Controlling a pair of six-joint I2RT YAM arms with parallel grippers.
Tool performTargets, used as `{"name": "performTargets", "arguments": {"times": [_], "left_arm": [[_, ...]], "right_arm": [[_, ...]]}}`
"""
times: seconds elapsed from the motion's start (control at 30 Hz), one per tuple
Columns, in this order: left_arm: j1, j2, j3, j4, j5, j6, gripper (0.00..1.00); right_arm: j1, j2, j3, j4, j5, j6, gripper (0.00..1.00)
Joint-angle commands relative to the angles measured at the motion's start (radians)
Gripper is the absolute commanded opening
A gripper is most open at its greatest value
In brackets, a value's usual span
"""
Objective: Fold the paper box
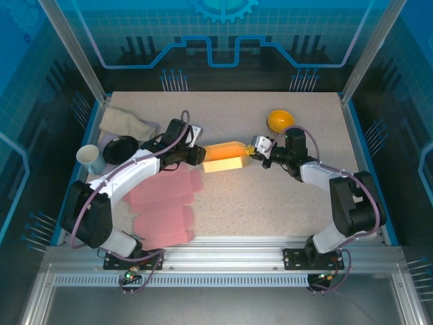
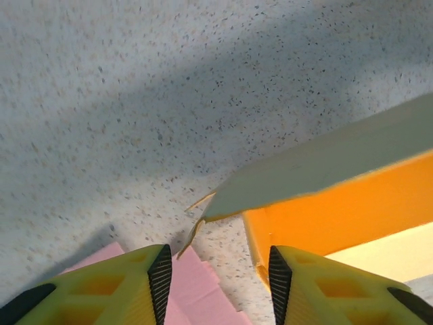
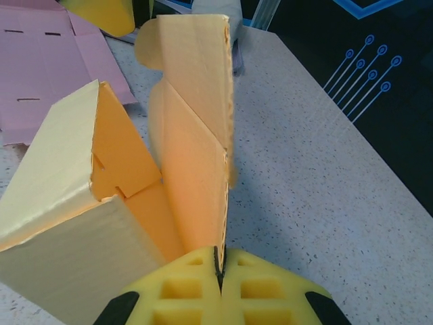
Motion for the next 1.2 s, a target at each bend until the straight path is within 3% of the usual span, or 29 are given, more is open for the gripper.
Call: {"name": "performTargets", "arguments": {"times": [0.0,0.1,0.4,0.63,0.83,0.97,1.07,1.17], "left_arm": [[-0.004,-0.056,-0.027,0.035,-0.058,0.206,0.46],[-0.001,-0.053,-0.015,0.018,-0.035,0.256,0.47],[0.008,-0.057,0.032,-0.015,0.181,0.317,0.47],[0.02,-0.06,-0.004,0.003,0.193,0.288,0.46],[0.029,-0.137,-0.046,0.048,0.301,0.225,0.46],[0.074,-0.213,-0.074,0.161,0.375,0.013,0.54],[0.109,-0.226,-0.053,0.161,0.225,-0.271,0.73],[0.123,-0.181,0.03,0.017,0.14,-0.438,0.76]], "right_arm": [[-0.041,-0.039,0.046,-0.067,-0.085,0.033,0.0],[-0.052,-0.067,0.078,-0.113,-0.122,0.041,0.0],[-0.067,-0.111,0.121,-0.173,-0.188,0.059,0.0],[-0.085,-0.125,0.12,-0.138,-0.228,0.113,0.0],[-0.08,-0.142,0.126,-0.196,-0.195,0.052,0.0],[-0.051,-0.16,0.075,-0.082,-0.064,0.042,0.0],[-0.037,-0.149,0.017,0.092,-0.015,0.106,0.0],[-0.019,-0.118,-0.022,0.234,-0.006,0.197,0.0]]}}
